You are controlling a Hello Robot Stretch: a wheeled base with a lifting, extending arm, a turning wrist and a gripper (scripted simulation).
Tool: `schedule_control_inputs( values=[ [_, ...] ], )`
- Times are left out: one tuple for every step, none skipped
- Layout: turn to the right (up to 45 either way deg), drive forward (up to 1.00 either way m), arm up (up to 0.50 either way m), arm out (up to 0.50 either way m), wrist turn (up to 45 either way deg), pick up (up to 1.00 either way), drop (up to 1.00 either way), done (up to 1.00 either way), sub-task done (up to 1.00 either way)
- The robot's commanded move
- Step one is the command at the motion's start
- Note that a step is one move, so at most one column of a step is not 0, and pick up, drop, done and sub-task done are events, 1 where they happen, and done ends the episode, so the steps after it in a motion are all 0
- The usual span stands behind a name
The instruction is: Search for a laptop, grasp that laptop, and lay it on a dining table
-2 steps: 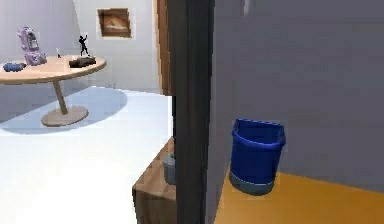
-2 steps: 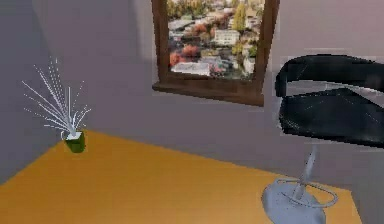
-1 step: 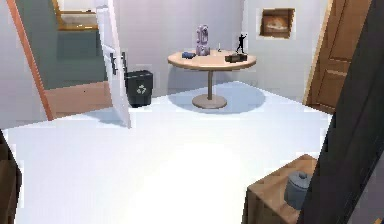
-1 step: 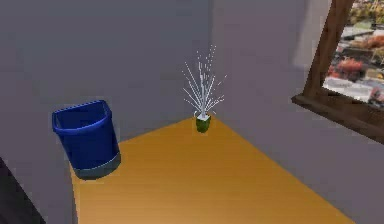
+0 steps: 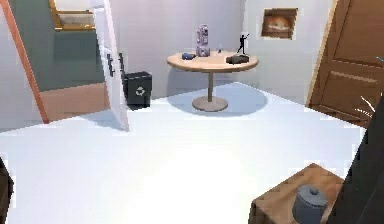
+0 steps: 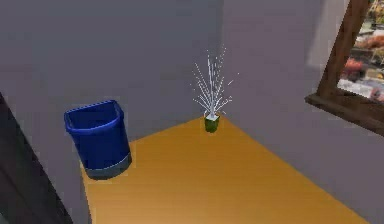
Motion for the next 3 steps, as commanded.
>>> schedule_control_inputs(
  values=[
    [-45.0,0.0,0.0,0.0,0.0,0.0,0.0,0.0,0.0],
    [-3.0,0.0,0.0,0.0,0.0,0.0,0.0,0.0,0.0],
    [0.0,0.45,0.0,0.0,0.0,0.0,0.0,0.0,0.0]
  ],
)
